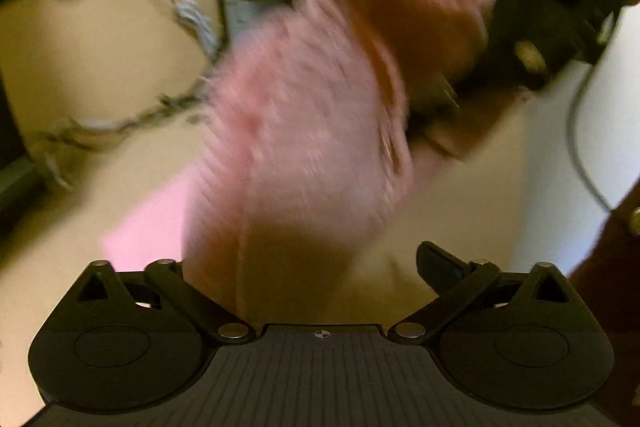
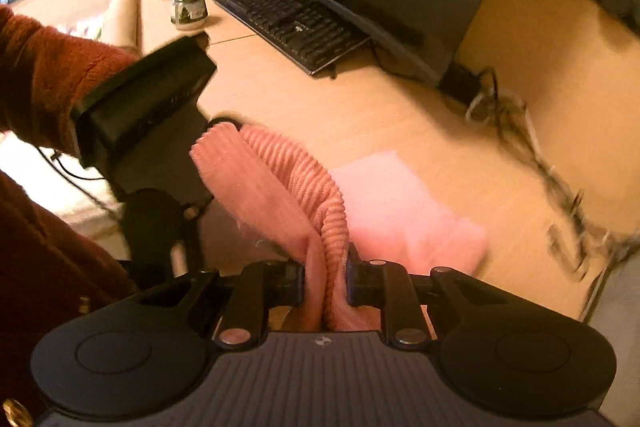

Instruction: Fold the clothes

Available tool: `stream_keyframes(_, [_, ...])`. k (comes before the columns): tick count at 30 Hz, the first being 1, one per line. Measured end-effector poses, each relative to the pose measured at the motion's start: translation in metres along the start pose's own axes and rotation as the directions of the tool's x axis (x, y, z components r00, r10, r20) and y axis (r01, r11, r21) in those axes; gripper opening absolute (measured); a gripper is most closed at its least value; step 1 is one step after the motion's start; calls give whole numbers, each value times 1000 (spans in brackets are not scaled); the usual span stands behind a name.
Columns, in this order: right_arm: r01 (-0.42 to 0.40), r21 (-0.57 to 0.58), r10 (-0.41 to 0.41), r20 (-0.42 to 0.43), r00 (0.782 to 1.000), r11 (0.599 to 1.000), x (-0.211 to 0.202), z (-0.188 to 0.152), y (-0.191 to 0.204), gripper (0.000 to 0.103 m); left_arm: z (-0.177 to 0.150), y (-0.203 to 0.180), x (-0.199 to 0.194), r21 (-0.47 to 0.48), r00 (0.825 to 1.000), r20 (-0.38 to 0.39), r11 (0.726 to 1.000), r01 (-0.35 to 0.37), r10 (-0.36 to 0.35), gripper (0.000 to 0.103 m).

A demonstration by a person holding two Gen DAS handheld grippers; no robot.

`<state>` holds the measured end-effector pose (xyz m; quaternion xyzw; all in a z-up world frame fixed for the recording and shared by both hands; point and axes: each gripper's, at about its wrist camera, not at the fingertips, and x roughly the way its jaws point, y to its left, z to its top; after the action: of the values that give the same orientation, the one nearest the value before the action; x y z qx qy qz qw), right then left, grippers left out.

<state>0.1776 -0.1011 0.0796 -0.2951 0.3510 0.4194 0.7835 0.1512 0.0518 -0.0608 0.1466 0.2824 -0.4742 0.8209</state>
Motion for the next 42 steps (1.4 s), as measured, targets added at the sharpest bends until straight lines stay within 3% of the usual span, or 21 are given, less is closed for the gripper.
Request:
stream_keyframes(2, [35,-51,-34,2,999,998,17,7,-10,23,-5,15,1,-139,998,9,988,64,-64,71])
stream_keyframes(5, [147,-63,-148,-26,989,987,61,13,-34,42,-13,37,1,-315,999,23,948,48,-44,73])
stream_keyframes(8, [290,-12,-290,-71,954,957,92,13,-55,63,-17,53,-1,-406,1000,19,914,-11,21,74])
stream_keyframes(13, [344,165,-358,66,931,924,45,12,-60,101,-16,78,-4,-529,998,32,848,-33,59,80])
stream_keyframes(14, [346,209,-372,105,922,915,30,8,-57,103,-14,80,-4,-538,997,34,842,-45,75,85])
stream_keyframes(17, [322,331,-390,166,906,887,3,-12,-50,103,-2,88,-2,-546,993,47,836,-62,104,87])
stream_keyframes(22, [305,455,-419,172,892,837,6,-39,-26,103,16,92,4,-532,990,79,845,-54,113,87])
stream_keyframes(25, [254,514,-403,201,893,819,6,-55,-22,103,24,92,11,-505,988,36,856,-109,148,75])
stream_keyframes(26, [241,528,-400,210,892,814,2,-63,-22,103,27,96,14,-502,987,19,855,-128,159,66])
stream_keyframes(30, [211,603,-393,185,901,769,16,-82,-31,103,22,118,15,-528,978,-45,826,-197,205,67])
stream_keyframes(32, [173,636,-361,178,916,752,27,-89,-41,75,19,127,13,-523,972,-71,822,-226,222,67])
stream_keyframes(33, [137,655,-325,174,929,743,33,-92,-48,40,19,131,12,-521,969,-82,819,-240,232,67])
stream_keyframes(34, [115,660,-307,182,934,742,36,-91,-52,29,18,134,11,-519,967,-91,817,-251,239,66])
stream_keyframes(37, [67,659,-275,217,937,749,39,-87,-61,21,17,140,3,-517,973,-81,826,-225,214,66])
stream_keyframes(41, [93,573,-262,221,939,815,40,-72,-59,20,26,139,-25,-465,995,26,882,-73,96,99])
stream_keyframes(42, [77,563,-249,235,940,823,39,-68,-61,19,30,137,-31,-436,996,41,898,-49,74,100])
